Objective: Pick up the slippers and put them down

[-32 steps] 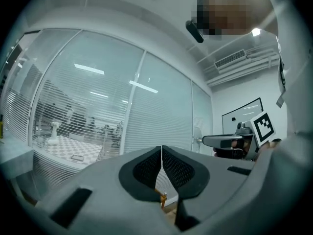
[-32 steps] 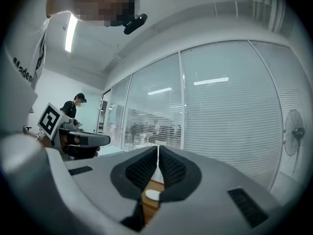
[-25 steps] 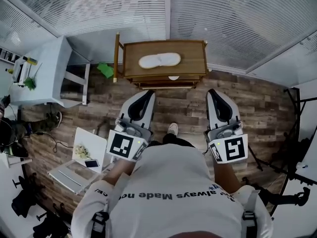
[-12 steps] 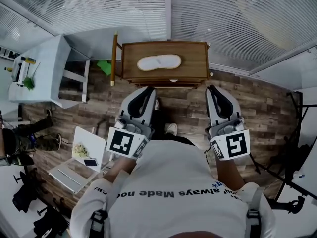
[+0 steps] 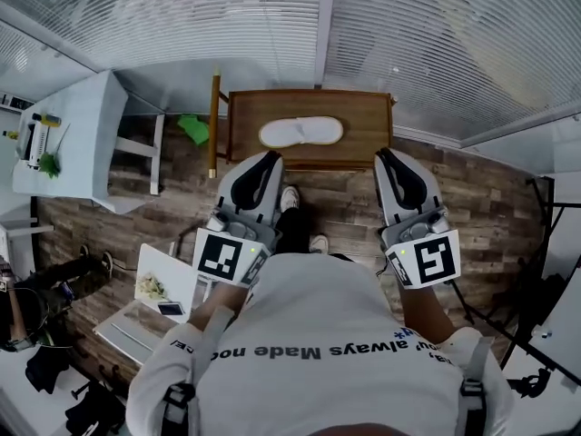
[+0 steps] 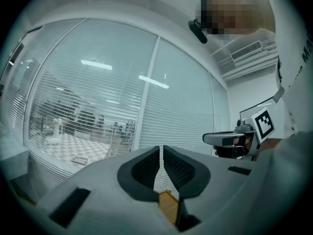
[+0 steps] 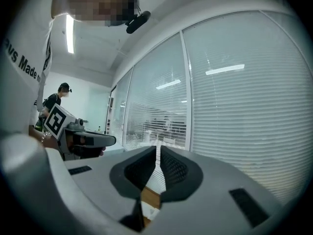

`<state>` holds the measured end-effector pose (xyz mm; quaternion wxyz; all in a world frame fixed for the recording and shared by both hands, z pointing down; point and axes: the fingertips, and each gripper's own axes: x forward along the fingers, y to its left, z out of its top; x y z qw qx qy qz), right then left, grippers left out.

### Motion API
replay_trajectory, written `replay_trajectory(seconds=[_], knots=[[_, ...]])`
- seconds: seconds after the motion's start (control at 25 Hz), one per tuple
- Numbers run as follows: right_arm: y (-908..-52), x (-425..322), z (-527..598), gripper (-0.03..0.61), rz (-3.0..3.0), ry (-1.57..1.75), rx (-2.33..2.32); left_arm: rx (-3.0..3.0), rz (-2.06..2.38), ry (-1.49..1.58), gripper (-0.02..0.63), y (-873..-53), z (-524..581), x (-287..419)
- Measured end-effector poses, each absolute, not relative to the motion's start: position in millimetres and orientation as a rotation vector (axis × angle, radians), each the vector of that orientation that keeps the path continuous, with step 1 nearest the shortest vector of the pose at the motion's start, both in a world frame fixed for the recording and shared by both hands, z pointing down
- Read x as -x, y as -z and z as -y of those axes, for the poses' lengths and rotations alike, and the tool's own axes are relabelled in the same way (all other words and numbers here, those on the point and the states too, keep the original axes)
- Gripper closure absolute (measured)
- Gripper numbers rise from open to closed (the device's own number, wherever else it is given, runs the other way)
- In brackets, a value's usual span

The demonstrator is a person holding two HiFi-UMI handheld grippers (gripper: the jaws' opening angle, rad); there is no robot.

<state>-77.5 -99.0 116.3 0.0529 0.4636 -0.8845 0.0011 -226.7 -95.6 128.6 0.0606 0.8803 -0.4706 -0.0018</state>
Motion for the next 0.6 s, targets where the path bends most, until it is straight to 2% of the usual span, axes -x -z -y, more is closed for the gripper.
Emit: replay_trajectory(seconds=[0.6], knots=[[-120, 155, 232, 0.560, 2.669, -0.007, -1.434, -2.680, 1.369, 0.048, 0.598, -134, 228, 297]])
